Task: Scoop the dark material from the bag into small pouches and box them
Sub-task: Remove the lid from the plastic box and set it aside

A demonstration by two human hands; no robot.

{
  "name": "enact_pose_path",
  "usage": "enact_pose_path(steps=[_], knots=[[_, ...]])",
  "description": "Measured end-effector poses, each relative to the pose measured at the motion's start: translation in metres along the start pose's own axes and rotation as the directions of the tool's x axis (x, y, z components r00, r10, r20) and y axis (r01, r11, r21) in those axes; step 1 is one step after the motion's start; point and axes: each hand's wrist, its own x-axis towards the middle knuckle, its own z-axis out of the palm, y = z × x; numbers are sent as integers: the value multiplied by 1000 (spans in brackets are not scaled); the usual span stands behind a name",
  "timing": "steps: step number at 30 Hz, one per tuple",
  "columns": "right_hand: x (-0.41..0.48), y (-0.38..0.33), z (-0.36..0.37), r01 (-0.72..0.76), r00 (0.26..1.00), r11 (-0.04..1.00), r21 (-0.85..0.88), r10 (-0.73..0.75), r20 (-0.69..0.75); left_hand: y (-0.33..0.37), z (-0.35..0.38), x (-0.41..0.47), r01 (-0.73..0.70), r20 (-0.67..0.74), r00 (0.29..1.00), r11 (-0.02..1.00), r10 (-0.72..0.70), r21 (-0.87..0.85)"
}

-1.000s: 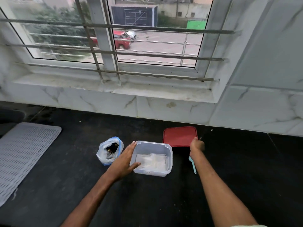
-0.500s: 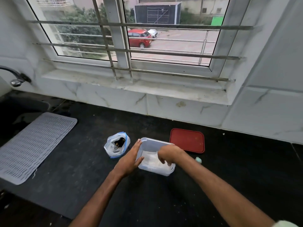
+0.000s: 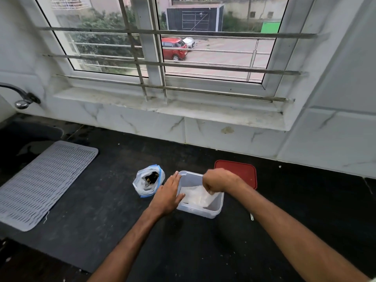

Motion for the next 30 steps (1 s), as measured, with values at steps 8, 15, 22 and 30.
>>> enact_pose_path(steps=[8, 15, 22, 30], knots=[[-18, 7, -34, -25, 873, 727, 686, 350, -339, 36, -39, 12, 12, -307, 937, 894, -167, -448], [-5, -49, -20, -80, 800, 630, 772, 503, -327, 32, -50, 9, -31, -223, 970, 863, -96, -505], [-6, -68, -31, -348, 592, 669, 657, 700, -399, 10, -72, 4, -72, -270, 961, 997, 58, -40], [7, -90, -46, -405, 651, 680, 611, 684, -330, -9, -91, 4, -280, -230, 940, 955, 252, -99]])
